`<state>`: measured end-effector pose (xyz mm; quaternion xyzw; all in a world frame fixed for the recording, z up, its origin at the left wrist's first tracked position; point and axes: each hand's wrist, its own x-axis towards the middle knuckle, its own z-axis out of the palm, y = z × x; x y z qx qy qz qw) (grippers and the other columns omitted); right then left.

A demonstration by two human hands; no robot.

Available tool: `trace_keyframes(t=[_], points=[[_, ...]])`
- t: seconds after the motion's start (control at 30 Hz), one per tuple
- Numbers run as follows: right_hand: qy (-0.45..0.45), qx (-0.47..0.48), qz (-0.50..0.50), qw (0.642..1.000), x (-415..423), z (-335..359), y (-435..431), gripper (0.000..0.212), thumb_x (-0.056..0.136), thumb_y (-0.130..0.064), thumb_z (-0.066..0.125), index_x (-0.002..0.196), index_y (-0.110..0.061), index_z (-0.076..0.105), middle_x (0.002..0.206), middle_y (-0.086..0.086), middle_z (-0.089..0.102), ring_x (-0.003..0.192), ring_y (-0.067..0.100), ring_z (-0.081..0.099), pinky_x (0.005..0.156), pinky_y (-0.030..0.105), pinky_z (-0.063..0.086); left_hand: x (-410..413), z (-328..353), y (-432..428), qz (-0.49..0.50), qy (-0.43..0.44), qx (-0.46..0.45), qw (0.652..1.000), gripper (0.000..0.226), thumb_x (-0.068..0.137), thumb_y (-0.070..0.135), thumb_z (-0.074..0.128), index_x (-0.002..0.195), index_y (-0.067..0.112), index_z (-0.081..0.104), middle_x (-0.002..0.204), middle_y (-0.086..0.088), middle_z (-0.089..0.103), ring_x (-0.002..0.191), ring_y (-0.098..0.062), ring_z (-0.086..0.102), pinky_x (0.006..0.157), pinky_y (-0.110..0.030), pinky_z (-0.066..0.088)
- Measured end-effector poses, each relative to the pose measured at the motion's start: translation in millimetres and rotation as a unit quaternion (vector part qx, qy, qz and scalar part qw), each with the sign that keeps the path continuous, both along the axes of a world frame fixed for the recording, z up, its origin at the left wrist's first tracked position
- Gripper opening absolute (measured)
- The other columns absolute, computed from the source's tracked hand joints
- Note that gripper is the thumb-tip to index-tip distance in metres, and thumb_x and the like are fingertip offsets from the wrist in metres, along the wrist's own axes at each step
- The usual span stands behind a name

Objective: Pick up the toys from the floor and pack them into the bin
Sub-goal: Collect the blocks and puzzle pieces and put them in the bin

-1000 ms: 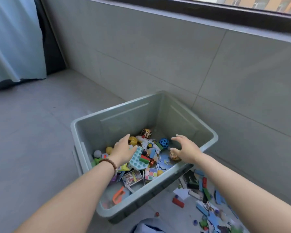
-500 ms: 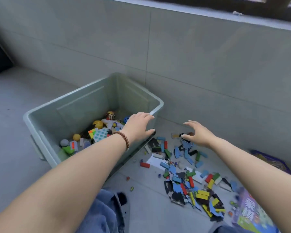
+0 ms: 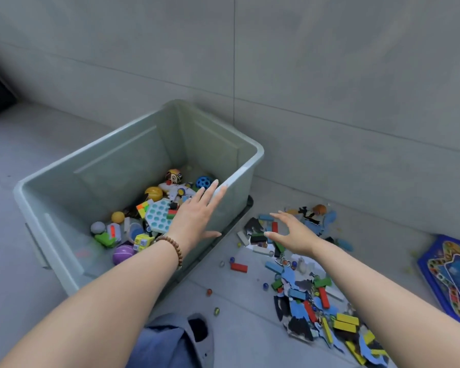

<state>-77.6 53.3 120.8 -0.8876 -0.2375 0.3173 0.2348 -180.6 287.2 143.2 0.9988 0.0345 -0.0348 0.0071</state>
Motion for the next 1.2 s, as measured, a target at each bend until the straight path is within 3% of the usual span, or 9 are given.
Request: trace_keyframes(t=[0.3,0.5,0.6,0.7,0.8,0.9,0.97,1.1,1.2], points=[[0.023,0.031,-0.044,0.998,30,-34,21,0.067,0.089,-0.047,0.055,0.146,-0.025,0.028,0.157,-0.002,0.016,0.145,0.016,0.015,0.116,0.031,0.015,38,-7,59,0.019,-0.034,0.026,0.999,0.118,0.071,0.065,0.064,0.148,0.026,-0.016,0.16,0.0,0.001,0.14,-0.023,0.025,0.111,-0.036,0.034],[0.051,0.066,-0.112,0.99,59,-45,29,0.067,0.087,-0.047,0.058,0.144,-0.023,0.033,0.154,0.001,0.026,0.141,0.021,0.026,0.114,0.036,0.024,45,-9,59,0.039,-0.056,0.085,0.994,0.107,0.075,0.079,0.038,0.15,0.019,-0.009,0.16,-0.003,0.003,0.146,-0.028,0.012,0.118,-0.044,0.014],[0.036,0.078,-0.128,0.988,84,-45,27,0.065,0.087,-0.043,0.059,0.143,-0.02,0.036,0.151,0.002,0.032,0.139,0.02,0.03,0.112,0.034,0.026,62,-12,49,0.022,-0.096,0.125,0.987,0.099,0.079,0.075,0.031,0.15,0.01,0.01,0.159,-0.006,0.011,0.145,-0.027,0.015,0.119,-0.045,0.013],[0.04,0.105,-0.153,0.982,109,-48,21,0.062,0.088,-0.04,0.059,0.142,-0.02,0.037,0.15,0.002,0.033,0.139,0.019,0.03,0.111,0.032,0.027,99,-21,31,-0.093,-0.13,0.078,0.984,0.077,0.086,0.059,0.035,0.145,0.01,0.032,0.152,-0.008,0.032,0.141,-0.025,0.029,0.115,-0.039,0.017],[0.049,0.118,-0.163,0.978,130,-65,12,0.058,0.089,-0.037,0.059,0.141,-0.021,0.038,0.15,0.002,0.033,0.138,0.018,0.03,0.098,0.022,0.039,138,-43,1,-0.155,-0.074,0.003,0.985,0.065,0.09,0.055,0.037,0.143,0.018,0.036,0.147,-0.003,0.042,0.134,-0.022,0.041,0.113,-0.032,0.027],[0.081,0.132,-0.188,0.97,152,-91,5,0.053,0.089,-0.034,0.06,0.138,-0.022,0.041,0.147,0.003,0.035,0.137,0.016,0.032,0.07,0.007,0.043,179,-80,-17,0.022,0.048,-0.15,0.987,0.067,0.091,0.053,0.047,0.146,0.022,0.026,0.147,-0.001,0.037,0.128,-0.022,0.044,0.1,-0.033,0.041],[0.076,0.133,-0.194,0.969,168,-112,-1,0.052,0.087,-0.038,0.062,0.135,-0.027,0.044,0.145,-0.002,0.037,0.133,0.014,0.036,0.084,0.016,0.039,206,-109,-17,0.099,0.074,-0.22,0.968,0.066,0.091,0.048,0.051,0.146,0.019,0.028,0.149,-0.002,0.034,0.13,-0.021,0.041,0.102,-0.03,0.038],[0.072,0.148,-0.203,0.965,197,-152,-23,0.043,0.081,-0.044,0.066,0.121,-0.039,0.051,0.137,-0.012,0.044,0.124,0.009,0.044,0.098,0.027,0.038,250,-161,-6,0.141,0.093,-0.21,0.963,0.065,0.092,0.04,0.054,0.145,0.013,0.029,0.148,-0.007,0.034,0.133,-0.024,0.038,0.106,-0.028,0.034],[0.071,0.162,-0.218,0.96,209,-168,-38,0.037,0.081,-0.038,0.067,0.116,-0.038,0.054,0.128,-0.013,0.048,0.121,0.009,0.046,0.094,0.023,0.038,271,-188,1,0.14,0.11,-0.224,0.958,0.06,0.091,0.029,0.059,0.143,0.011,0.033,0.145,-0.01,0.038,0.131,-0.024,0.04,0.106,-0.025,0.032]])
